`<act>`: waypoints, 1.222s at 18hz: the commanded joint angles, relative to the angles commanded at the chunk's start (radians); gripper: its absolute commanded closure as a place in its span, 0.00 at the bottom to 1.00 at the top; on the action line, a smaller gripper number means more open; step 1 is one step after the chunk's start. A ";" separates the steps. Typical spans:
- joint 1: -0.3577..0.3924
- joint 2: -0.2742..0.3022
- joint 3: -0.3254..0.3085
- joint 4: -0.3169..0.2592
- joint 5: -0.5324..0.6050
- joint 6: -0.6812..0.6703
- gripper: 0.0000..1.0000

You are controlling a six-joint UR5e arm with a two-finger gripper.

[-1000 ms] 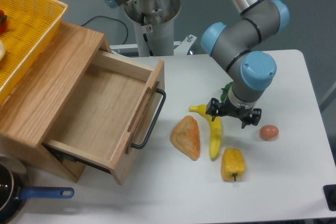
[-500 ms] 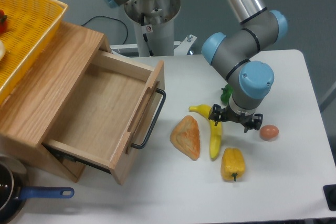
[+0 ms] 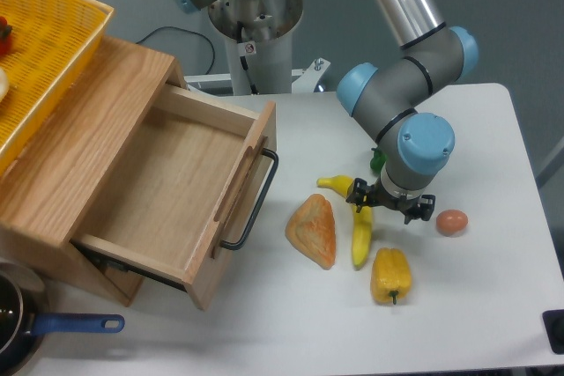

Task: Pick up the banana
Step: 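Lower the gripper around the banana and close on it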

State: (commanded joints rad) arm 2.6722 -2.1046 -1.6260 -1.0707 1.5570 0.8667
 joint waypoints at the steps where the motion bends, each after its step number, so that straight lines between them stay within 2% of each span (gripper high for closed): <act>1: -0.002 0.000 0.000 0.000 0.000 0.000 0.00; 19: -0.014 -0.015 -0.003 0.006 0.003 0.000 0.00; 22: -0.014 -0.018 -0.006 0.008 0.035 0.000 0.00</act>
State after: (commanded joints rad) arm 2.6584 -2.1230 -1.6321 -1.0631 1.5921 0.8667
